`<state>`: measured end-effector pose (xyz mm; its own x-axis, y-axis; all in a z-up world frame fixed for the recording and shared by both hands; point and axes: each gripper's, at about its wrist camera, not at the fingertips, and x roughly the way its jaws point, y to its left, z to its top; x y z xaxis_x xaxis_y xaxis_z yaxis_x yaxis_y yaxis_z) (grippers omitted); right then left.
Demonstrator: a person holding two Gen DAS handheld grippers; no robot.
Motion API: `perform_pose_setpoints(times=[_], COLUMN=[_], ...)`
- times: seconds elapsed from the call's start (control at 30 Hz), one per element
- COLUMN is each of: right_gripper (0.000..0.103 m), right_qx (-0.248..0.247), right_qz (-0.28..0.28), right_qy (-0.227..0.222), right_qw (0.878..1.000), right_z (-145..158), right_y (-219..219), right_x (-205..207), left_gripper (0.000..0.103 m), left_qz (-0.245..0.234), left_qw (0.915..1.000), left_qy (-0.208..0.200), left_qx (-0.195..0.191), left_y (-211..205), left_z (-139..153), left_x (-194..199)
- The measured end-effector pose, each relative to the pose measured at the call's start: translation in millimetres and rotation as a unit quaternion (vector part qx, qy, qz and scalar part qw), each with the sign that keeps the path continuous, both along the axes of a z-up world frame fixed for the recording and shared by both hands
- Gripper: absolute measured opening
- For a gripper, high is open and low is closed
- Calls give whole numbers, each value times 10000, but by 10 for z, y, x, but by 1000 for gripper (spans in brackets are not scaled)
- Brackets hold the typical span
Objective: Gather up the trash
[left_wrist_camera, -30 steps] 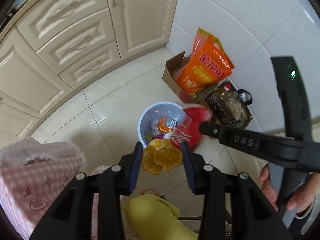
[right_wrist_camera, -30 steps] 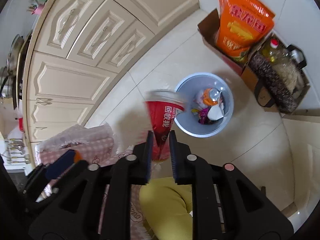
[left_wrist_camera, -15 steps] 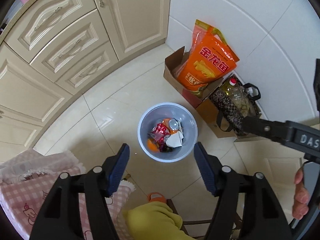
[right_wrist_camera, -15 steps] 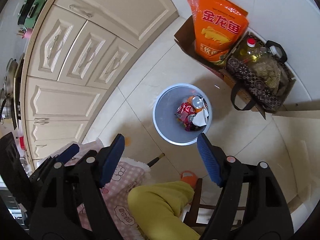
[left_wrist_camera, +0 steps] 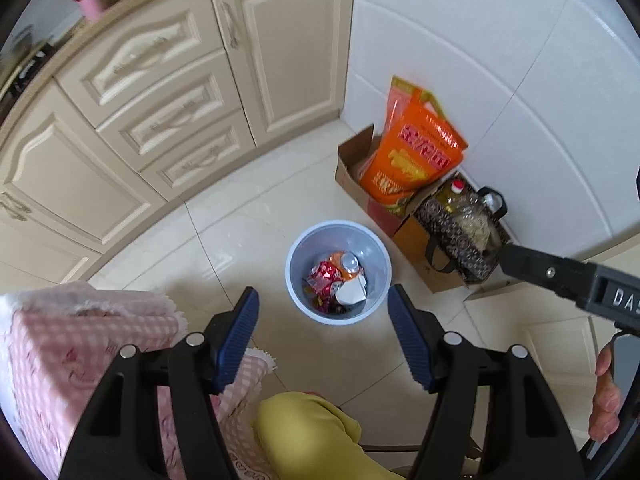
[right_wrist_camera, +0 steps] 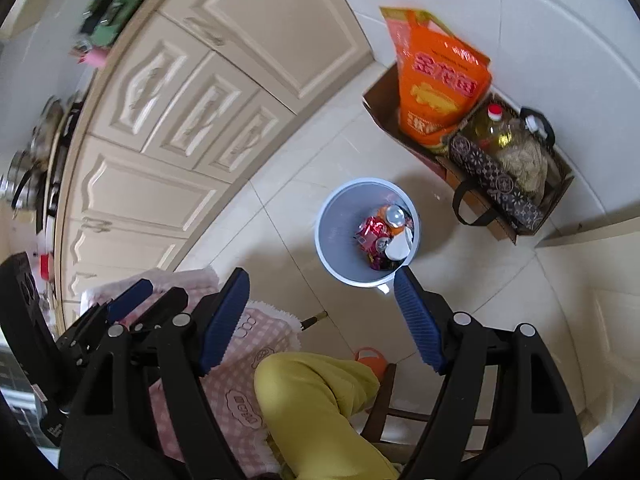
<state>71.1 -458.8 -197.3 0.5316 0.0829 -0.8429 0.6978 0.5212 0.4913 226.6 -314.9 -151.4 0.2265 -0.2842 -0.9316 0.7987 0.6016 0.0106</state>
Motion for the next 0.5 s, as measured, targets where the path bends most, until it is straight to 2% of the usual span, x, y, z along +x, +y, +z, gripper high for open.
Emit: perform_pose_setpoints(times=[0.23, 0.4, 0.5], right_gripper=[74, 74, 74], right_qx=[-744, -1284, -1578], right_qz=[298, 512, 680], right_qy=[-488, -957, -1216], right_qw=[9956, 9858, 9776], right_z=[562, 980, 1208], right_y=[595, 1106, 1386], right_x=[-258, -434, -497], left_gripper=[66, 66, 66], left_qz=[226, 407, 599], left_qw=[9959, 9882, 9807], left_qy=[-571, -974, -1244], left_qx=[-664, -1108, -1385], left_y=[598, 1083, 1409], left_z=[607, 970, 1186], left_x=[-392, -632, -765])
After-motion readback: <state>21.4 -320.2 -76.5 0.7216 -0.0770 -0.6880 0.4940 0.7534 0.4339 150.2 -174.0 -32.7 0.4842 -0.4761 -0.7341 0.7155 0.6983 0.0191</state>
